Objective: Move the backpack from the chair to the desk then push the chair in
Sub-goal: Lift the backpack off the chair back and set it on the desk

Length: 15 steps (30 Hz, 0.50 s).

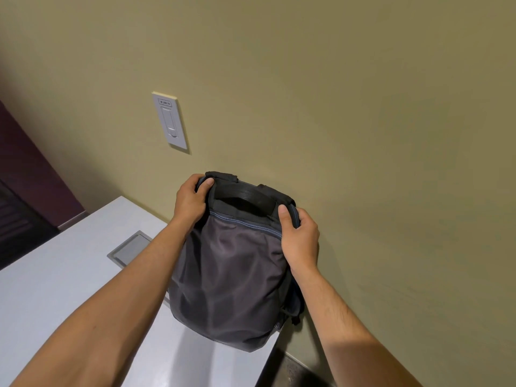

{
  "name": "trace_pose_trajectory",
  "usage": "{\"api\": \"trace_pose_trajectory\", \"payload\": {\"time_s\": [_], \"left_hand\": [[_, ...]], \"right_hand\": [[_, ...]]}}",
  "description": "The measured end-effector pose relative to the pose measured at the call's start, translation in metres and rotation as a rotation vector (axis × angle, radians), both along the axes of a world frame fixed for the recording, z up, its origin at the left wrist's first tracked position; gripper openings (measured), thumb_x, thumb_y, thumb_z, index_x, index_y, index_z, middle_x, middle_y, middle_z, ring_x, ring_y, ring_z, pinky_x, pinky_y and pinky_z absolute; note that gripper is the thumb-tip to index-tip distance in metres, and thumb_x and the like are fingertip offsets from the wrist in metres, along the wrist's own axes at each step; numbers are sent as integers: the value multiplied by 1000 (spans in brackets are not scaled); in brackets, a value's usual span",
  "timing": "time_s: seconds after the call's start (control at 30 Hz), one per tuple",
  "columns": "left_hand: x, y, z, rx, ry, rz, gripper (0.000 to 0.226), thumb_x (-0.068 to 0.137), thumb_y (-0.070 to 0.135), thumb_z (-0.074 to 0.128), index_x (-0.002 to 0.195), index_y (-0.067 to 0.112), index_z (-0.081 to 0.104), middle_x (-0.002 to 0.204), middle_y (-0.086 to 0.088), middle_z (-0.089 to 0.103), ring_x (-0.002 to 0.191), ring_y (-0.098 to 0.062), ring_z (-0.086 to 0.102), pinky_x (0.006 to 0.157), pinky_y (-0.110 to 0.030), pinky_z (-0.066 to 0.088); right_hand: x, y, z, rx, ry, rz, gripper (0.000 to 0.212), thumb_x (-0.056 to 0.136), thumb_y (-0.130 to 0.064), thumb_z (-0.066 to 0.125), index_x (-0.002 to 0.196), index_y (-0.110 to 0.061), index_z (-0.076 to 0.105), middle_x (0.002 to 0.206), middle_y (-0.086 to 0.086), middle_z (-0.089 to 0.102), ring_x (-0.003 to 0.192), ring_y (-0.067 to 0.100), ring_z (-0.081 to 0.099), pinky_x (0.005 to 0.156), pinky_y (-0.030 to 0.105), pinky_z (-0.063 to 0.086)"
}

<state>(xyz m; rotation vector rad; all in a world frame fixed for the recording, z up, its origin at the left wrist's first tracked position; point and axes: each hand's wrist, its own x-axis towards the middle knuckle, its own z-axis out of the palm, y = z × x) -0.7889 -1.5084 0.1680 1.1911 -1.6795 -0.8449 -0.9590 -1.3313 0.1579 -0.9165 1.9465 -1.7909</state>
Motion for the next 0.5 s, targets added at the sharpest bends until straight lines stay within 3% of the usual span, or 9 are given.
{"api": "trace_pose_trajectory", "payload": {"time_s": [0.1,0.17,0.3,0.5], "left_hand": [[-3,-4,-1,-18,-45,-2,13,99,31,53,96,20,59,91,4,62,84,-14,54,60,-5,34],[-6,-8,-1,-7,-80,-17,17,99,31,51,101,17,60,99,0,63,90,-16,54,66,-16,37],[-11,-12,0,19,-114,-39,29,101,30,48,111,6,60,107,-10,63,96,-21,55,80,-29,37],[-13,-15,-3,53,-138,-19,33,101,34,46,118,7,56,119,-18,59,110,-31,55,93,-41,44]], "right_hand": [[6,0,1,17,21,-26,34,92,-49,60,74,-21,57,61,-12,58,59,-1,52,52,8,37],[11,2,-2,18,12,-63,25,92,-49,59,82,-27,59,72,-13,63,70,-4,56,57,5,38],[17,8,-7,-36,-28,-126,16,92,-44,63,99,-30,60,87,-13,65,81,-1,59,64,12,44],[13,13,-4,-23,30,-119,7,91,-40,65,91,-41,59,80,-18,64,80,-4,60,65,18,47]]}}
